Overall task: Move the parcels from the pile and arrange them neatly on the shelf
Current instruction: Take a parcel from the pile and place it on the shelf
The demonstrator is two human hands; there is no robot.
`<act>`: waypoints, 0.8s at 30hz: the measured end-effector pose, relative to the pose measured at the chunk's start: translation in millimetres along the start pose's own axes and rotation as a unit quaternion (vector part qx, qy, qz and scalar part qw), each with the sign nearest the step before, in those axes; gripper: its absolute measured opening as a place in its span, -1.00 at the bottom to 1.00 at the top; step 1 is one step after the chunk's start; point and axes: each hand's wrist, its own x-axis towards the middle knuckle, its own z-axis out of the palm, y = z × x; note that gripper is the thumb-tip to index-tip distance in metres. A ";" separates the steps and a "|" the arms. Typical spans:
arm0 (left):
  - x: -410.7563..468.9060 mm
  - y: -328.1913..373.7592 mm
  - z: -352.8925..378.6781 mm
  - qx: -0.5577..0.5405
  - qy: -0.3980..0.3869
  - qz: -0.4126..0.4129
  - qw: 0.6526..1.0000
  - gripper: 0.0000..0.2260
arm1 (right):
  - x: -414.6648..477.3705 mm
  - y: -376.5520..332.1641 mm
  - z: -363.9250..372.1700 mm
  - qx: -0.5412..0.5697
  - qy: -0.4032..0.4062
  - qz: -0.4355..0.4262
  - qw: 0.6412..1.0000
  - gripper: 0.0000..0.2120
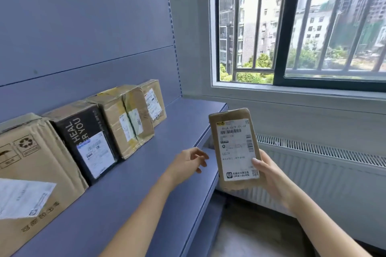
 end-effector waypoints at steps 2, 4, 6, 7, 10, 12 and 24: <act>15.8 -8.0 -3.8 0.003 -0.002 -0.012 1.000 -0.83 | 23.8 1.8 -6.2 -0.003 -0.001 -0.006 1.000 -0.08; 40.7 -11.2 -6.3 -0.001 0.014 -0.017 1.000 -0.84 | 55.9 4.5 -17.4 -0.003 -0.007 -0.001 1.000 -0.04; 65.3 -9.3 -7.2 -0.014 0.040 -0.021 0.999 -0.84 | 90.8 3.5 -28.3 -0.008 -0.024 -0.002 1.000 0.00; 77.3 -6.6 -7.0 -0.022 0.052 -0.020 0.998 -0.83 | 108.9 1.3 -34.1 -0.011 -0.033 -0.002 0.999 0.02; 114.1 1.0 -4.7 -0.032 0.091 -0.021 0.995 -0.79 | 158.2 -11.5 -54.1 -0.009 -0.070 -0.001 0.998 0.03; 137.4 5.3 -0.2 -0.047 0.123 -0.038 0.991 -0.79 | 187.1 -21.2 -67.9 0.005 -0.101 0.001 0.995 0.02; 197.1 5.2 8.3 -0.098 0.319 -0.140 0.932 -0.71 | 326.1 -18.4 -94.9 0.014 -0.241 0.043 0.970 -0.05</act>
